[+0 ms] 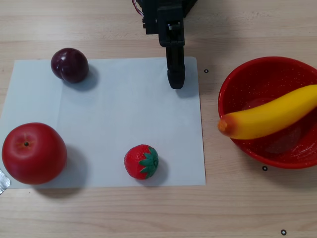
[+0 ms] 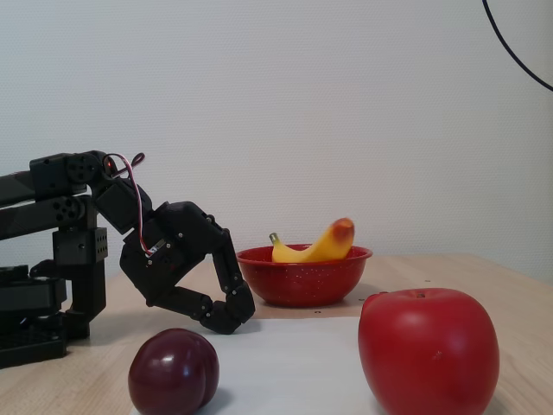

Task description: Grasp the banana and put it in the red bowl.

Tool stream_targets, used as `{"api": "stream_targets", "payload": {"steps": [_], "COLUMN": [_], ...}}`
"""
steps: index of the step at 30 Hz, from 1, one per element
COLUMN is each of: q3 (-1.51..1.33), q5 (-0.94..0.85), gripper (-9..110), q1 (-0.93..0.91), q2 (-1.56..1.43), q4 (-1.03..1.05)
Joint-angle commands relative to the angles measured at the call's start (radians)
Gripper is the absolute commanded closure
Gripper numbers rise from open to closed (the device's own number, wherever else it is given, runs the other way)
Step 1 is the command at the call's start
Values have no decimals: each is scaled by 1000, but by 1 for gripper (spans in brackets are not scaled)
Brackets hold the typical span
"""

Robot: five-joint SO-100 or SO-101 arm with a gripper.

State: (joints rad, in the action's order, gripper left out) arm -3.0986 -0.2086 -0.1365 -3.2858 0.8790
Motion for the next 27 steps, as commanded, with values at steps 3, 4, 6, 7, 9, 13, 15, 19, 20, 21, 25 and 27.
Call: {"api": "stream_targets", "payload": {"steps": [3, 4, 6, 7, 9, 13, 15, 19, 20, 21, 25, 27], "q3": [-5, -5, -5, -5, -5, -5, -5, -3, -5, -5, -5, -5], "q5": [-5, -9, -38, -64, -132, -222, -213, -94, -48, 5, 121, 138], "gripper": [101, 101, 101, 101, 99, 101, 101, 101, 101, 101, 101, 101], "q1": [5, 6, 20, 29, 58, 75, 74, 51, 44, 44, 26, 14], "q2": [9, 9, 9, 9, 9, 9, 11, 11, 11, 11, 9, 9], "q4": [17, 20, 28, 32, 49, 80, 80, 51, 31, 20, 9, 9]}}
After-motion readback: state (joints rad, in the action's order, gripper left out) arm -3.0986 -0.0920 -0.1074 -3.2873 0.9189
